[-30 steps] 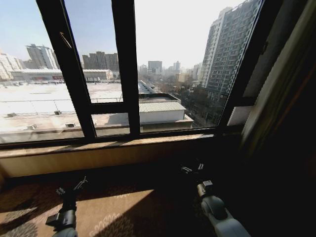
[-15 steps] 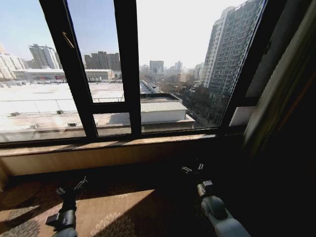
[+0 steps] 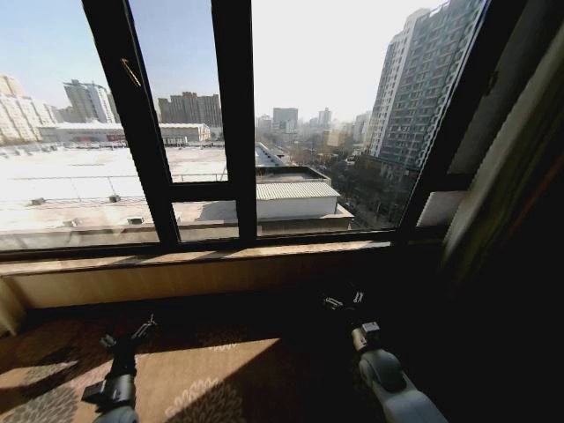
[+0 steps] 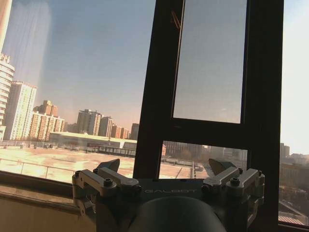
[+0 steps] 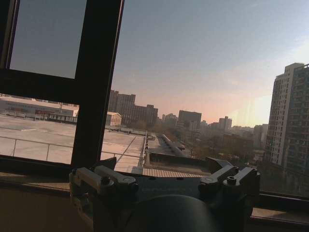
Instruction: Open the curtains by pulling them apart, changing their state from closed to fully open.
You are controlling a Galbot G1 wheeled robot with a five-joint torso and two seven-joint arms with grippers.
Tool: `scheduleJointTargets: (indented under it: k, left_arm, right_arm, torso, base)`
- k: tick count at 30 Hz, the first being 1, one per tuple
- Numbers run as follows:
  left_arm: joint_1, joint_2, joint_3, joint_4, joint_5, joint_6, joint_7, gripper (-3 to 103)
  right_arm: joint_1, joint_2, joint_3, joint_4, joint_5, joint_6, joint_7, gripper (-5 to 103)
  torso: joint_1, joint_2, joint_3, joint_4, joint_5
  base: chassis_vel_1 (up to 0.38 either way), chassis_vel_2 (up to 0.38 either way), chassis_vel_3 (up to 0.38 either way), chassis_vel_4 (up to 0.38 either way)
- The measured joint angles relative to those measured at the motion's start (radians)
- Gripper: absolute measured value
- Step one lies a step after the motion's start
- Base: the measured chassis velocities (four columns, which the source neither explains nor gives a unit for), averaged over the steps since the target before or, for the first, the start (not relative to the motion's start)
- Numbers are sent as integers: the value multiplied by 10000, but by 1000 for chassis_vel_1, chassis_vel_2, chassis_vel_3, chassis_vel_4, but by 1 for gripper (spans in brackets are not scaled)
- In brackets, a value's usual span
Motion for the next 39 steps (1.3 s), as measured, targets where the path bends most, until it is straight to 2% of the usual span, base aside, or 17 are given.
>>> scheduleJointTargets:
  k: [39]
  left_arm:
    - [0,0,0,0,0,0,0,100]
  right_arm:
    - [0,0,0,0,0,0,0,100]
  torso:
    - [0,0,0,1,-1]
  base:
    - [16,2,-14,-2]
